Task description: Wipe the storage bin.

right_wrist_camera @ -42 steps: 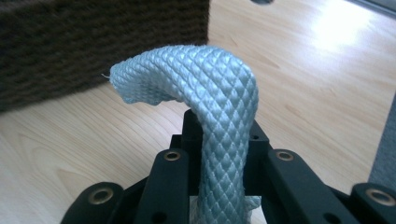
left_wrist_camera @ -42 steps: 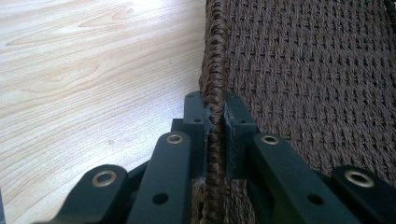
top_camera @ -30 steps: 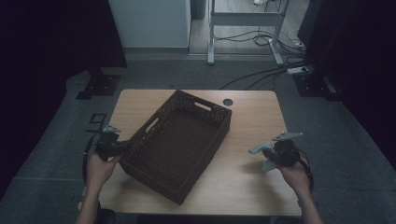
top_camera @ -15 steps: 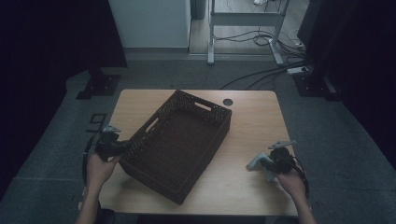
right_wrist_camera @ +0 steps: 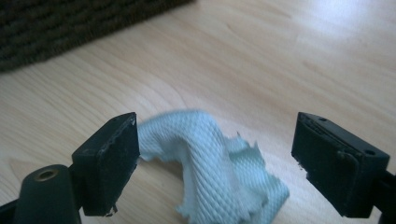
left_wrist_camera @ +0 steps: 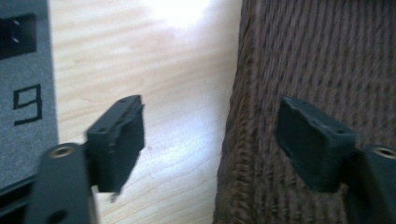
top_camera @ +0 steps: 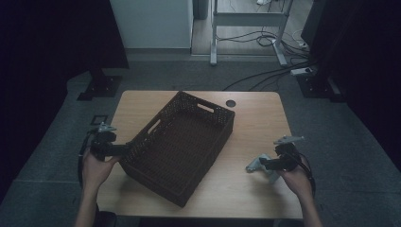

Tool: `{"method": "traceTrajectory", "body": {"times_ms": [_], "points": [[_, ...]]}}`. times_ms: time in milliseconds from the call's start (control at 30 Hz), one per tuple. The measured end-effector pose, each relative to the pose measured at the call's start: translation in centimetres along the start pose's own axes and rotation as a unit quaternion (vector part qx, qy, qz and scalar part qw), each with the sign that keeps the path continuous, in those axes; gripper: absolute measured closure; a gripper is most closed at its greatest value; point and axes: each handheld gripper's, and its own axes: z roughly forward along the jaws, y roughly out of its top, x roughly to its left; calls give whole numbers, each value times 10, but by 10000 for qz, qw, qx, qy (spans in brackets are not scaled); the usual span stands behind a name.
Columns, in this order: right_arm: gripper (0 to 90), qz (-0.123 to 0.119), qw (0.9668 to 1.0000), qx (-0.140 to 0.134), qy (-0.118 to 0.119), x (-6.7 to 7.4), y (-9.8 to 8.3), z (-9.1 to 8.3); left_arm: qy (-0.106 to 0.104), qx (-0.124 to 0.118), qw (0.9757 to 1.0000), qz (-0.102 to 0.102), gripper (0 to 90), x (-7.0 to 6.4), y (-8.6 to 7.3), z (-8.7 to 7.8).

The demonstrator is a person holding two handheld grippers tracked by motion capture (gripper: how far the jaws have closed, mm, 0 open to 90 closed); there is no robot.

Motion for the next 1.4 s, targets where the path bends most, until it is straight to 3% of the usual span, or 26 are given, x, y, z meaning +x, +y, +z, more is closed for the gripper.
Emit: {"method": "traceTrajectory", "body": {"times_ms": [100, 300, 533, 633, 733, 833, 967, 1300, 1400], "points": [[144, -25, 10000, -60, 60, 7, 8, 0, -47, -94, 9999, -86, 189, -6, 1, -14], [145, -251, 9993, -200, 168, 26, 23, 4, -108, 11, 9999, 113, 159, -32, -12, -29], [159, -501, 9977, -355, 302, 46, 31, 10, -202, 231, 9994, -145, 119, -41, -30, -28], [161, -602, 9969, -404, 321, 51, 29, 8, -16, 401, 9990, -187, 93, -46, -34, -24], [161, -756, 9957, -428, 336, 55, 26, 6, 81, 547, 9982, -223, 99, -46, -38, -19], [161, -778, 9954, -434, 339, 56, 24, 5, -47, 559, 9978, -345, 127, -42, -40, -15], [161, -787, 9955, -408, 343, 57, 22, 6, -59, 562, 9981, -260, 140, -39, -39, -13], [162, -792, 9958, -308, 341, 53, 19, 10, 450, 635, 9970, 25, 198, -32, -36, 1], [161, -774, 9959, -315, 335, 52, 19, 10, 436, 624, 9971, -13, 253, -26, -36, 1]]}}
